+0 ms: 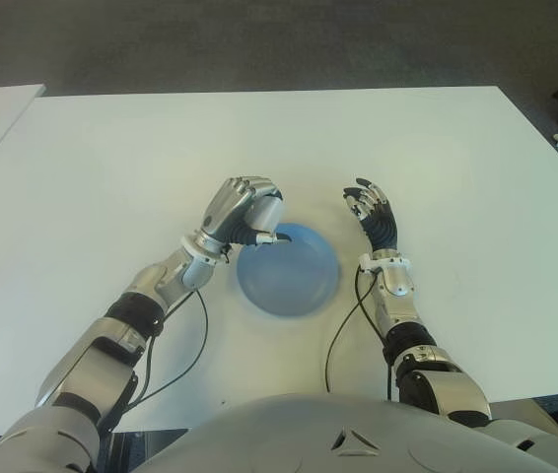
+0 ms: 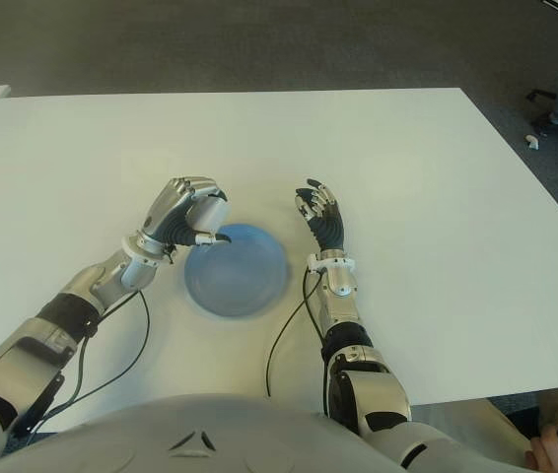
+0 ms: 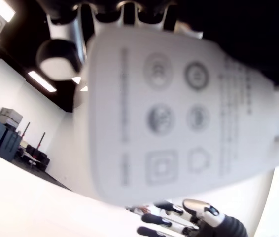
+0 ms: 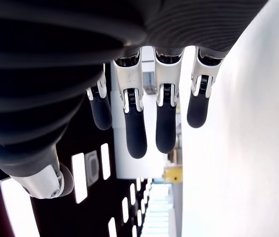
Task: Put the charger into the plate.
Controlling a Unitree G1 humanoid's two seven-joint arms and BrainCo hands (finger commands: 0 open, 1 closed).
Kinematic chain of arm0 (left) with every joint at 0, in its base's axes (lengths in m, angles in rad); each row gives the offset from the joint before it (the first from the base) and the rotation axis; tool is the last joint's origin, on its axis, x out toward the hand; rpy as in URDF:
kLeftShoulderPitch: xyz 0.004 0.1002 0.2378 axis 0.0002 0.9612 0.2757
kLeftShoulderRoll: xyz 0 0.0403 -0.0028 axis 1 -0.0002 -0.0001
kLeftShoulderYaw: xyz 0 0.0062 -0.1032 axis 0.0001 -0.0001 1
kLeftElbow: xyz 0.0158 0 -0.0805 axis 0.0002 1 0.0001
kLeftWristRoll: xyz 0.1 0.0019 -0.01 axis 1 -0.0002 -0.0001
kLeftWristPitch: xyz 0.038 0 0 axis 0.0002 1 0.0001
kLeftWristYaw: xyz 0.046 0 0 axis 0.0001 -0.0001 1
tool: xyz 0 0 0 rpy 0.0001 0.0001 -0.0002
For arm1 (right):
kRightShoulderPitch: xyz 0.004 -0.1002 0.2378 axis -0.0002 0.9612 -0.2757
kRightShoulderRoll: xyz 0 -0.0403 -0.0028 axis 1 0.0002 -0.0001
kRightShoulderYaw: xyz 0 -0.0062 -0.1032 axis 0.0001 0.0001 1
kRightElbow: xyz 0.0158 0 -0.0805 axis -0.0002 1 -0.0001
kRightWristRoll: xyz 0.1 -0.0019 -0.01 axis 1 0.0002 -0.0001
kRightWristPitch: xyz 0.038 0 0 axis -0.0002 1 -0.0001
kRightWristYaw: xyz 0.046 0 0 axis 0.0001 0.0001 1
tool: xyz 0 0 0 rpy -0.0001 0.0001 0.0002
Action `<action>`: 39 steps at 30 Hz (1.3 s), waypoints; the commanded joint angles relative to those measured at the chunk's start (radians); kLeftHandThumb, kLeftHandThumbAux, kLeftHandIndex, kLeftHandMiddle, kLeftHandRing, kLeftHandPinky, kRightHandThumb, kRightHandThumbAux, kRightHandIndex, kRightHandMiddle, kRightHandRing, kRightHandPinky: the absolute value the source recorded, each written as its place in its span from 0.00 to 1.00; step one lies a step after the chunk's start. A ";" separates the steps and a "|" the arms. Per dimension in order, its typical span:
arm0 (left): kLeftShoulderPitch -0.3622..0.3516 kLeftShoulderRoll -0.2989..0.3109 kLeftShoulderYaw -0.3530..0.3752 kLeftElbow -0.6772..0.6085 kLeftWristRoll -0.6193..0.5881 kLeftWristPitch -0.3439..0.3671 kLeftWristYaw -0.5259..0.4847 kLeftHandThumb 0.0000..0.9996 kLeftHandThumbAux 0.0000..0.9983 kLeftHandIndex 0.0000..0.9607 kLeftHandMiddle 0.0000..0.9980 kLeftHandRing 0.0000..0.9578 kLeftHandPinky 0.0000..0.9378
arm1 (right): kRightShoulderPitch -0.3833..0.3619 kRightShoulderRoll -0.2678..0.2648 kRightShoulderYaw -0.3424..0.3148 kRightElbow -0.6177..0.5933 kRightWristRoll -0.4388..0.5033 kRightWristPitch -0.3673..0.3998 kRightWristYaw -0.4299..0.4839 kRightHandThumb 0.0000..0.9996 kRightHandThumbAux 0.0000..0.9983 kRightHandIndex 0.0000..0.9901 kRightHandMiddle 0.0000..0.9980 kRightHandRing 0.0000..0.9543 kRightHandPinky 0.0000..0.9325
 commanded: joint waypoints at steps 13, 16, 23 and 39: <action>0.045 -0.015 -0.008 -0.022 0.062 -0.039 -0.038 0.49 0.61 0.86 0.90 0.92 0.94 | 0.189 0.020 -0.021 0.172 0.030 0.062 0.004 0.00 0.60 0.21 0.36 0.31 0.24; 0.044 -0.015 -0.011 -0.020 0.067 -0.047 -0.046 0.45 0.58 0.81 0.88 0.90 0.91 | 0.190 0.020 -0.023 0.172 0.032 0.063 0.007 0.00 0.61 0.21 0.36 0.31 0.23; 0.067 0.034 -0.014 -0.120 0.103 0.021 -0.163 0.24 0.40 0.25 0.21 0.19 0.22 | 0.189 0.022 -0.025 0.175 0.032 0.059 0.002 0.00 0.62 0.21 0.35 0.30 0.23; 0.115 0.065 0.045 -0.220 0.056 0.085 -0.328 0.16 0.27 0.00 0.00 0.00 0.00 | 0.192 0.025 -0.024 0.178 0.031 0.054 0.003 0.00 0.60 0.21 0.35 0.30 0.24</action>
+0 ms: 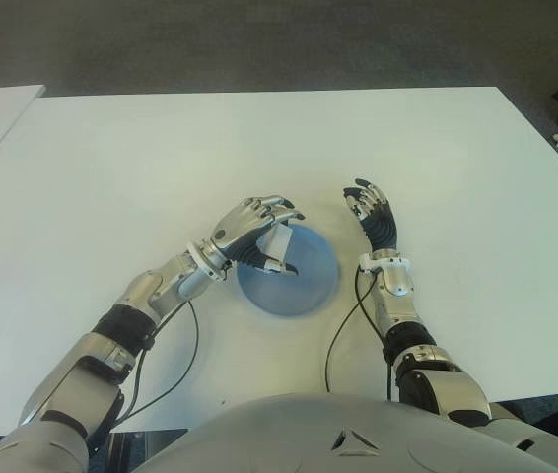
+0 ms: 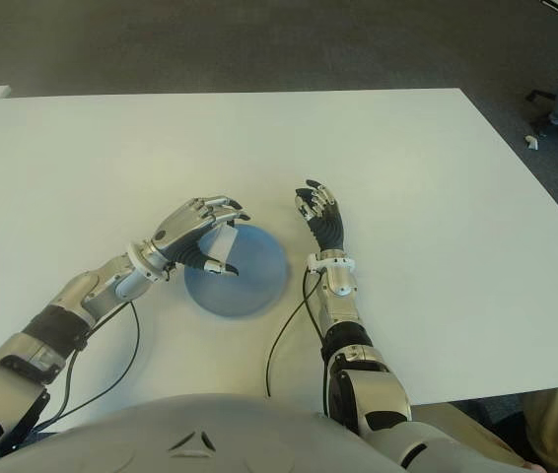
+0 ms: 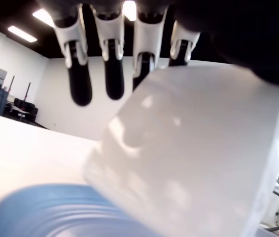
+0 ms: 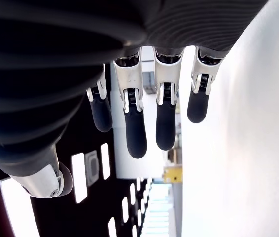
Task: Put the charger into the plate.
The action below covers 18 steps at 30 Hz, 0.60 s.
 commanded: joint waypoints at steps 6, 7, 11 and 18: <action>0.031 0.008 0.047 -0.030 0.007 0.025 -0.012 0.15 0.25 0.00 0.00 0.00 0.00 | 0.196 0.025 -0.024 0.169 0.032 0.060 -0.002 0.00 0.61 0.21 0.34 0.30 0.23; 0.033 0.008 0.049 -0.033 0.010 0.025 -0.009 0.15 0.25 0.00 0.00 0.00 0.00 | 0.197 0.025 -0.023 0.168 0.031 0.059 -0.002 0.00 0.61 0.21 0.34 0.30 0.24; 0.035 0.004 0.057 -0.035 0.050 0.042 0.041 0.15 0.24 0.00 0.00 0.00 0.00 | 0.198 0.026 -0.023 0.170 0.032 0.050 0.004 0.00 0.62 0.21 0.35 0.31 0.26; 0.041 0.002 0.062 -0.037 0.084 0.068 0.075 0.15 0.23 0.00 0.00 0.00 0.00 | 0.202 0.028 -0.023 0.168 0.037 0.046 0.020 0.00 0.62 0.21 0.35 0.31 0.24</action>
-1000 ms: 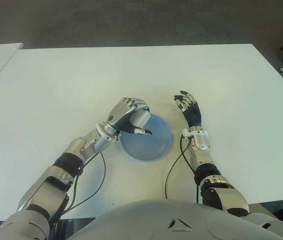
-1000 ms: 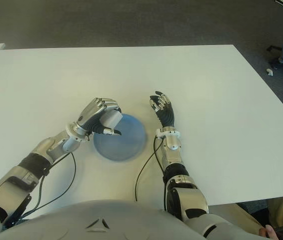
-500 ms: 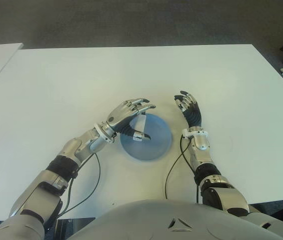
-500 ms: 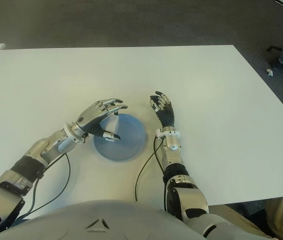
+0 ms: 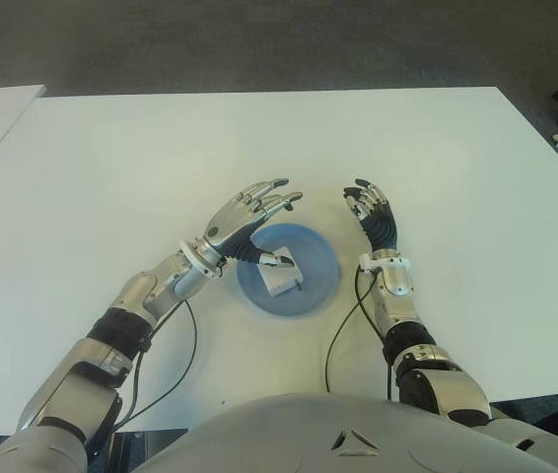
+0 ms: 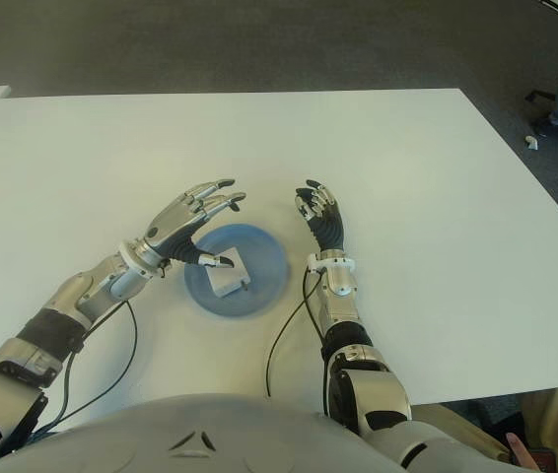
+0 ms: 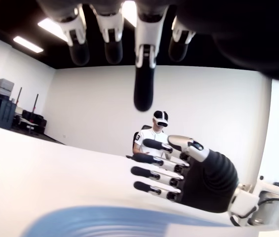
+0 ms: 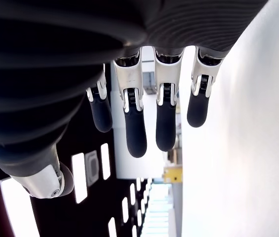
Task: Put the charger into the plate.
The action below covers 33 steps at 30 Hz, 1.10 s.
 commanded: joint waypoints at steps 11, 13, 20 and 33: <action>0.023 0.008 0.012 0.010 0.066 0.041 0.083 0.15 0.24 0.00 0.00 0.00 0.00 | 0.200 0.035 -0.043 0.176 0.059 0.056 0.038 0.00 0.62 0.22 0.36 0.31 0.23; 0.020 0.007 0.018 0.023 0.055 0.033 0.095 0.14 0.25 0.00 0.00 0.00 0.00 | 0.199 0.035 -0.045 0.179 0.060 0.058 0.042 0.00 0.62 0.22 0.36 0.31 0.23; 0.020 -0.043 0.074 0.092 -0.139 -0.024 0.060 0.10 0.31 0.00 0.00 0.00 0.00 | 0.199 0.035 -0.049 0.187 0.056 0.052 0.046 0.00 0.60 0.22 0.36 0.31 0.21; -0.023 -0.286 0.309 0.345 -0.969 -0.029 -0.415 0.06 0.50 0.01 0.02 0.00 0.00 | 0.197 0.032 -0.050 0.189 0.047 0.055 0.042 0.00 0.62 0.22 0.37 0.32 0.25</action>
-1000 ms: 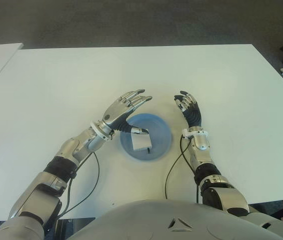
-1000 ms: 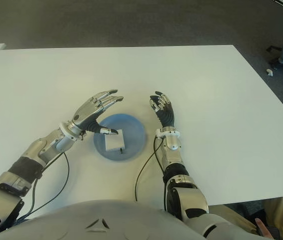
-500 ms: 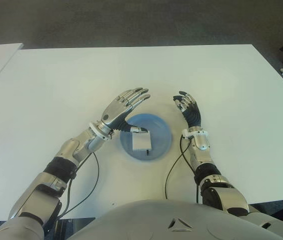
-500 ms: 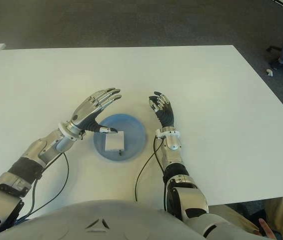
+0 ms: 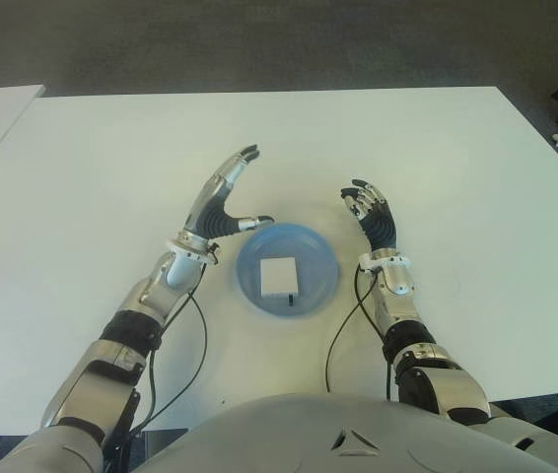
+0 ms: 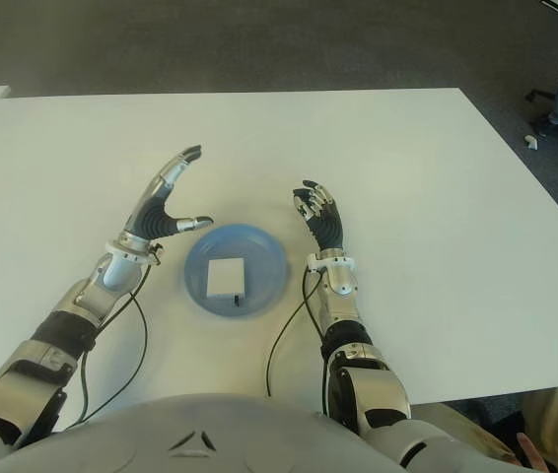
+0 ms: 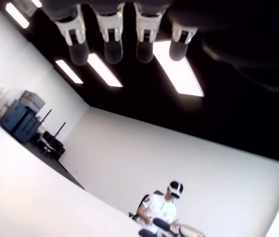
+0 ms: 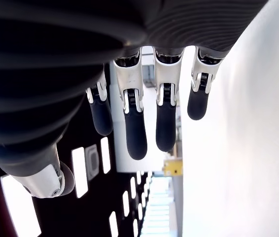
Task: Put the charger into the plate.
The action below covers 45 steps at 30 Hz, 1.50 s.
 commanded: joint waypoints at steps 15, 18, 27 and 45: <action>0.044 -0.331 0.430 0.275 -0.912 0.199 -0.717 0.07 0.50 0.00 0.00 0.00 0.00 | 0.221 0.024 -0.033 0.176 0.040 0.051 -0.007 0.00 0.63 0.24 0.37 0.32 0.25; 0.047 -0.328 0.432 0.325 -0.856 0.153 -0.706 0.07 0.49 0.00 0.00 0.00 0.00 | 0.223 0.022 -0.028 0.174 0.032 0.049 -0.015 0.00 0.64 0.24 0.37 0.32 0.26; 0.059 -0.308 0.448 0.440 -0.746 0.071 -0.716 0.07 0.47 0.00 0.00 0.00 0.00 | 0.228 0.013 -0.009 0.165 0.004 0.051 -0.046 0.00 0.65 0.25 0.37 0.32 0.27; 0.111 -0.274 0.439 0.599 -0.559 0.127 -0.569 0.01 0.45 0.00 0.00 0.00 0.00 | 0.227 0.019 -0.020 0.171 0.029 0.069 -0.037 0.00 0.61 0.12 0.19 0.16 0.13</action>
